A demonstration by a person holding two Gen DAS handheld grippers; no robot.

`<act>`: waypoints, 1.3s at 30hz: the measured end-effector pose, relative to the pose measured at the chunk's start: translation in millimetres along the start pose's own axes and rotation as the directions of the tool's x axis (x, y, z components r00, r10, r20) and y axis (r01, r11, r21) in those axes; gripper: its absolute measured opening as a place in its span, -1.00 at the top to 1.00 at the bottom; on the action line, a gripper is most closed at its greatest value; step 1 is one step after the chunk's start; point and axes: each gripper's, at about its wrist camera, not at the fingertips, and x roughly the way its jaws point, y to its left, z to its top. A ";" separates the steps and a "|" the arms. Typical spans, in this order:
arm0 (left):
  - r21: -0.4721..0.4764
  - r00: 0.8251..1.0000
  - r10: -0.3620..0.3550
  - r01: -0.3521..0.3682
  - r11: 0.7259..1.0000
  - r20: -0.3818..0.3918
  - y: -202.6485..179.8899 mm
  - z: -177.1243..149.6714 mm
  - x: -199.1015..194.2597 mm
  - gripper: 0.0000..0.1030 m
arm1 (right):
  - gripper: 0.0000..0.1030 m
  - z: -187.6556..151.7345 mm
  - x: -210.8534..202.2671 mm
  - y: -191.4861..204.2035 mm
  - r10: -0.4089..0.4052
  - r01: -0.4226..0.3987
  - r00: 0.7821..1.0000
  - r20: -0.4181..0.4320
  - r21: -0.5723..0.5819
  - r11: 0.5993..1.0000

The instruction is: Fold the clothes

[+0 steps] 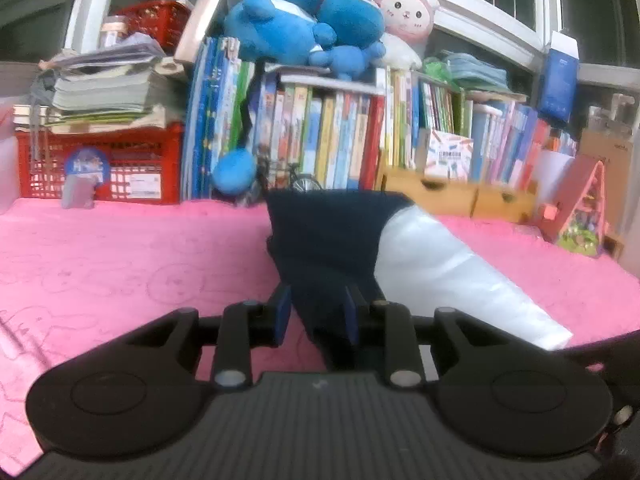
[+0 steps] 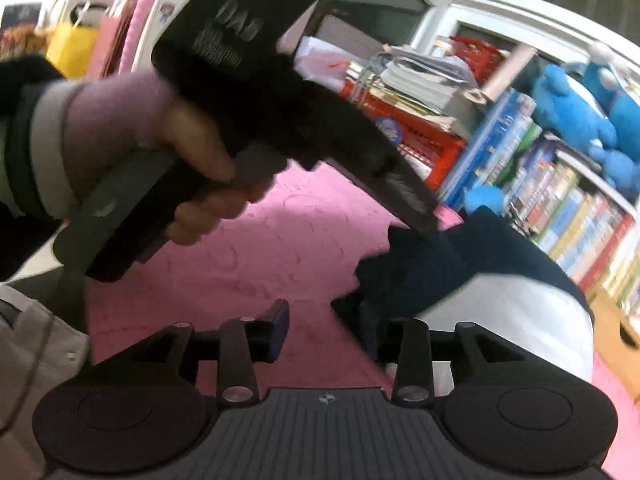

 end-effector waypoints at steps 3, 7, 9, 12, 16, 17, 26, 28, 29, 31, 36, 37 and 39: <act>0.034 0.999 -0.030 0.029 0.999 0.021 -12.6 -0.5 -8.7 0.38 | 0.09 -14.4 -20.1 -12.3 -0.087 0.087 0.996 -0.008 0.071 0.994; 0.165 1.000 0.011 -0.007 0.986 -0.025 -36.2 -10.1 1.4 0.31 | 0.03 -36.7 -37.4 -38.1 -0.239 0.249 0.968 -0.075 0.191 0.950; 0.170 0.998 0.036 -0.026 0.985 -0.056 -35.0 -16.2 2.6 0.31 | 0.01 -48.1 -44.4 -51.2 -0.297 0.316 0.948 -0.111 0.239 0.918; 0.180 0.992 0.073 -0.054 0.982 -0.103 -33.3 -25.4 4.5 0.26 | -0.03 -63.8 -53.0 -71.4 -0.350 0.380 0.924 -0.151 0.292 0.878; 0.195 0.979 0.123 -0.090 0.977 -0.163 -31.0 -37.6 7.0 0.28 | -0.21 -78.5 -62.4 -88.2 -0.336 0.370 0.929 -0.157 0.331 0.868; 0.191 0.978 0.124 -0.091 0.977 -0.168 -30.7 -37.5 4.8 0.31 | -0.26 -81.2 -65.0 -90.3 -0.325 0.358 0.934 -0.152 0.344 0.868; 0.113 0.978 0.045 -0.022 0.993 -0.205 -46.0 -28.3 -18.3 -0.10 | -0.68 -97.0 -74.8 -100.1 -0.218 0.244 0.970 -0.111 0.452 0.858; 0.098 0.974 0.047 -0.026 0.995 -0.221 -47.0 -29.4 -16.3 -0.10 | -0.72 -98.5 -73.7 -101.3 -0.218 0.243 0.970 -0.109 0.469 0.849; 0.087 0.973 0.044 -0.025 0.996 -0.229 -47.2 -29.9 -14.9 -0.10 | -0.73 -99.2 -73.2 -101.5 -0.219 0.244 0.970 -0.108 0.475 0.845; 0.068 0.970 0.034 -0.018 0.998 -0.239 -47.6 -31.0 -11.2 -0.17 | -0.77 -99.5 -71.3 -99.3 -0.221 0.245 0.969 -0.107 0.469 0.848; 0.084 0.961 0.072 -0.051 0.995 -0.267 -50.0 -42.8 6.2 -0.23 | -0.84 -97.4 -63.9 -95.0 -0.181 0.217 0.976 -0.123 0.433 0.875; 0.092 0.962 0.076 -0.053 0.994 -0.262 -50.9 -43.4 6.9 -0.27 | -0.84 -96.9 -61.7 -94.6 -0.172 0.213 0.976 -0.134 0.429 0.878; 0.104 0.964 0.079 -0.054 0.993 -0.255 -52.2 -44.4 8.2 -0.33 | -0.89 -95.8 -57.9 -95.3 -0.157 0.208 0.976 -0.153 0.427 0.880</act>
